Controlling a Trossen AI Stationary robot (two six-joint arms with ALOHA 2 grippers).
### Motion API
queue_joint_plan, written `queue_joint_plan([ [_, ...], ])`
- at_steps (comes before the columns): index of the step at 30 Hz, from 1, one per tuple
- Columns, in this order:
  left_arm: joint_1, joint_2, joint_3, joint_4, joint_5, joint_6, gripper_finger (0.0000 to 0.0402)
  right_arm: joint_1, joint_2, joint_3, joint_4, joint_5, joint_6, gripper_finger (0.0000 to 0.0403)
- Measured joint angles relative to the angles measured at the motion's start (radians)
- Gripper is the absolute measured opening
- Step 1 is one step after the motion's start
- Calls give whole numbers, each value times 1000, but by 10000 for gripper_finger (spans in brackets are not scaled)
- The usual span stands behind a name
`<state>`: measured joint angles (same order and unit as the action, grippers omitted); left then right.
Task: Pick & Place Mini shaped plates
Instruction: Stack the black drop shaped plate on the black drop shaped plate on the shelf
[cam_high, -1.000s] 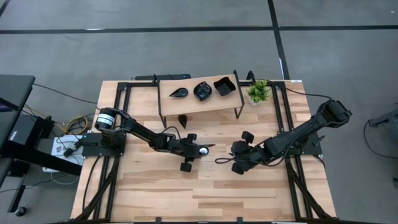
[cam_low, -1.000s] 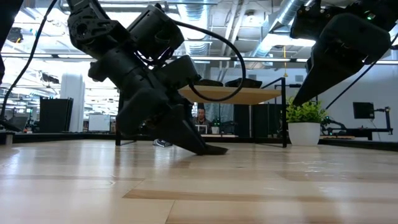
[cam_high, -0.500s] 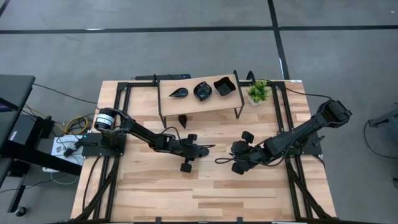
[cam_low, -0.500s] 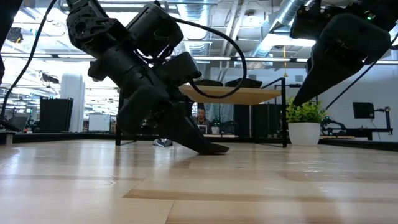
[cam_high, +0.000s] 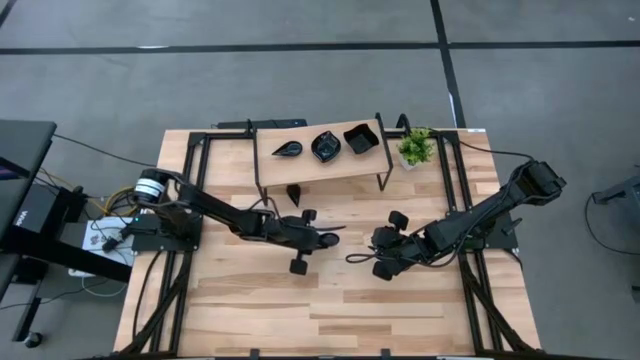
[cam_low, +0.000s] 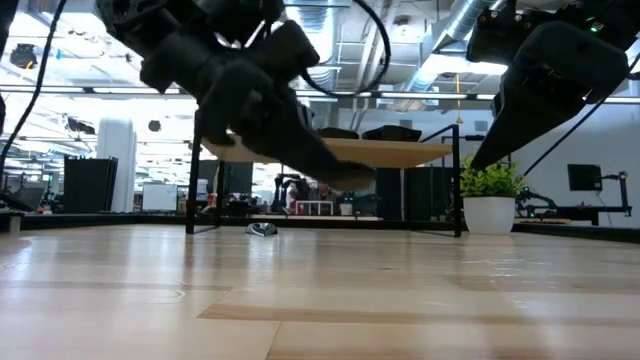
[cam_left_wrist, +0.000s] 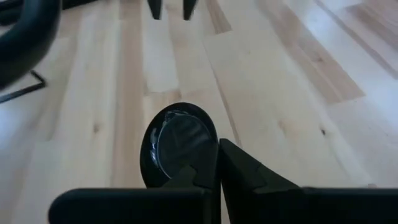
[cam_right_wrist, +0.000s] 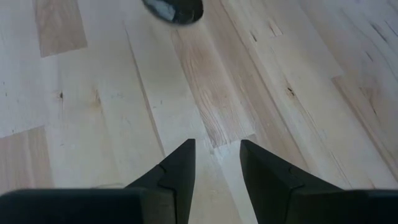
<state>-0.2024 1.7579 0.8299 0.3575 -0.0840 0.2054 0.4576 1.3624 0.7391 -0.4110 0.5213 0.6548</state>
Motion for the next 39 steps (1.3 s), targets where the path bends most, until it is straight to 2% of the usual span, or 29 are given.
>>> queue_joint_plan([
  [10,0,-172,0,-92,-38,0,13,0,0,0,0,0,-10,122],
  [16,6,-291,0,-103,-118,0,12,-11,0,0,2,1,-34,122],
  [20,35,-371,0,-154,-131,0,11,-39,0,0,9,2,-69,122],
  [30,186,-546,0,-308,-133,1,13,-155,0,0,156,3,-254,122],
  [39,399,-634,0,-342,-125,115,13,-274,0,0,199,4,-325,122],
])
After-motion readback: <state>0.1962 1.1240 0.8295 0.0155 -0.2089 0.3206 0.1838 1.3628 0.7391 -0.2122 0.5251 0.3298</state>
